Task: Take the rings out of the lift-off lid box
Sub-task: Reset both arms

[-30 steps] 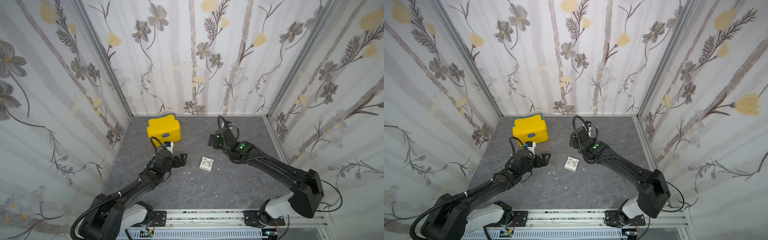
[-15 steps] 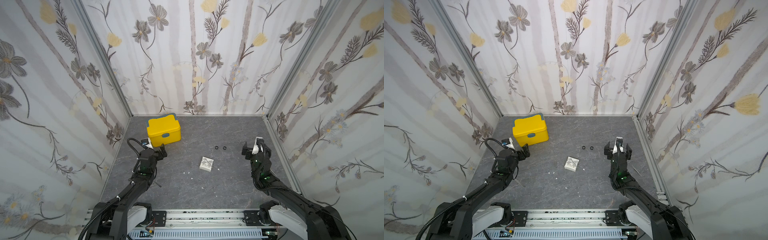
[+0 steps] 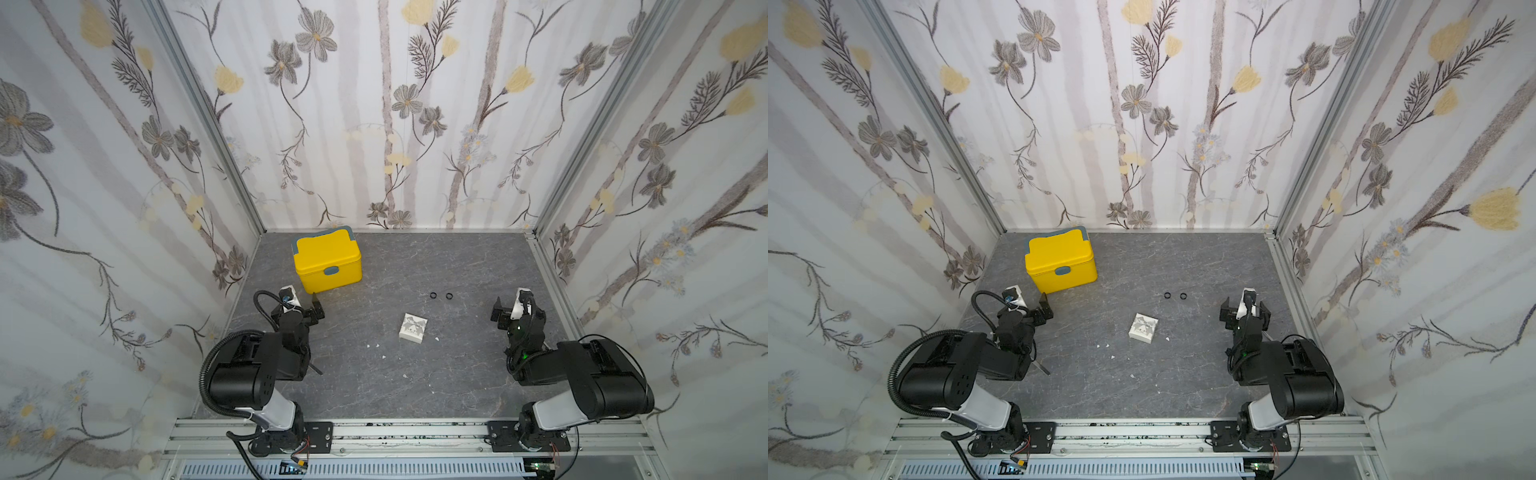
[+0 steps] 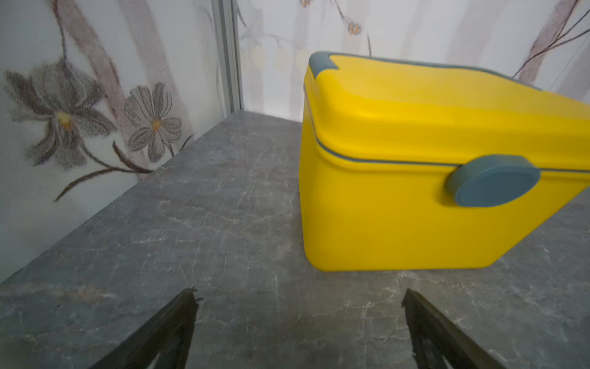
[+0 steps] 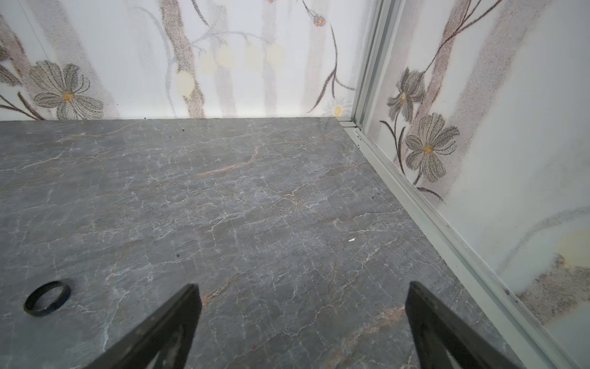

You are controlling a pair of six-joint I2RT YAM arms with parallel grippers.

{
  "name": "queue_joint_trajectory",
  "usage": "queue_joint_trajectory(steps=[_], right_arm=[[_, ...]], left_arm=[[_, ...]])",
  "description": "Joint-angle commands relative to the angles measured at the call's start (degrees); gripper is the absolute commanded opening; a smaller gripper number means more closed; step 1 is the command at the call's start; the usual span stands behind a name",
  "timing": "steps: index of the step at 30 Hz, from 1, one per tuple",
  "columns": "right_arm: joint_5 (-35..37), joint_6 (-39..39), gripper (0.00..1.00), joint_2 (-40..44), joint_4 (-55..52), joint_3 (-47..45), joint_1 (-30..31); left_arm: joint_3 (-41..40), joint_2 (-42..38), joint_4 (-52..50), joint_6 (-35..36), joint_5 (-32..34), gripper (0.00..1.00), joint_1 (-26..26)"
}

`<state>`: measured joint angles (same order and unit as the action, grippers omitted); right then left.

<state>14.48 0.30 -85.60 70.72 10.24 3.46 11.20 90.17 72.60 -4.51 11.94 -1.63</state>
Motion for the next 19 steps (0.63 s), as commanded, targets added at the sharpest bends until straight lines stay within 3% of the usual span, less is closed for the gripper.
queue_joint_trajectory(steps=[1, 3, 19], right_arm=[[-4.02, 2.48, 0.99, -1.55, 5.88, 1.09, -1.09], [-3.85, 2.53, 0.99, -0.11, 1.69, 2.00, -1.09], [-4.36, 2.17, 0.99, -0.88, 4.34, 1.28, -1.09]], left_arm=[[0.57, 0.10, 6.40, -1.02, -2.39, 1.00, 0.75], [1.61, 0.81, 5.87, -0.44, -1.98, 1.00, 0.45], [1.70, 0.72, 5.81, -0.14, -1.37, 1.00, 0.05]])
